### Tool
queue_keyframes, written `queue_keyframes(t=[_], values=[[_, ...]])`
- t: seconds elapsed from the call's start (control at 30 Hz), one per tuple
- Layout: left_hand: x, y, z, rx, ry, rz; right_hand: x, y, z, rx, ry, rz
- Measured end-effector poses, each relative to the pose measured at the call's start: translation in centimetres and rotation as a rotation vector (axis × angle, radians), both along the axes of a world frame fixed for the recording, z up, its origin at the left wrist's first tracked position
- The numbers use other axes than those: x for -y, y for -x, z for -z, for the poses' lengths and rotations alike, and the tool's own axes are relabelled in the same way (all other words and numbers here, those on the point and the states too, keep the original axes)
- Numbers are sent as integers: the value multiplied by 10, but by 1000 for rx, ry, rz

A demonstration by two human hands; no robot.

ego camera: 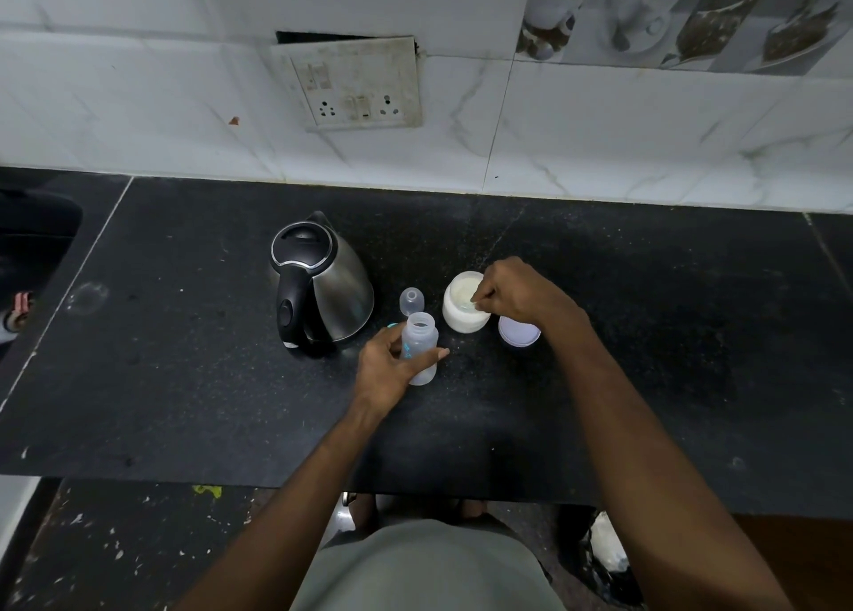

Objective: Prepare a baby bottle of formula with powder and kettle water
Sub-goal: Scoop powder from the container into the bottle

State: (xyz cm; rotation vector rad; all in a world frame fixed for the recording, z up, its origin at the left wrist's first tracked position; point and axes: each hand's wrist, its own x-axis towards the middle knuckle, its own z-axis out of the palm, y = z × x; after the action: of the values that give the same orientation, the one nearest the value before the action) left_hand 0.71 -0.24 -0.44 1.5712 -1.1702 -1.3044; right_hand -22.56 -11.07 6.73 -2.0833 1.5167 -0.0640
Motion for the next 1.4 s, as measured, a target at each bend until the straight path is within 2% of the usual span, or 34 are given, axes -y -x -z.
queue_keyframes(t=[0.17, 0.33, 0.47, 0.73, 0.9, 1.1, 1.27, 1.4], values=[[1, 1, -2, -7, -6, 4, 0, 1, -2, 12, 34, 7], [1, 0, -1, -3, -9, 5, -7, -1, 1, 171, 88, 125], [1, -2, -1, 2, 0, 16, -13, 1, 5, 311, 44, 287], [3, -1, 5, 7, -14, 31, -14, -2, 4, 416, 70, 372], [7, 0, 4, 11, 0, 50, -13, -7, 4, 393, 82, 339], [10, 3, 4, 38, 24, 59, -11, -12, 5, 154, 127, 25], [11, 3, 4, 45, 25, 59, -6, -11, -6, 75, 92, -39], [11, 4, 3, 41, 26, 53, -3, -9, -11, 100, 117, -39]])
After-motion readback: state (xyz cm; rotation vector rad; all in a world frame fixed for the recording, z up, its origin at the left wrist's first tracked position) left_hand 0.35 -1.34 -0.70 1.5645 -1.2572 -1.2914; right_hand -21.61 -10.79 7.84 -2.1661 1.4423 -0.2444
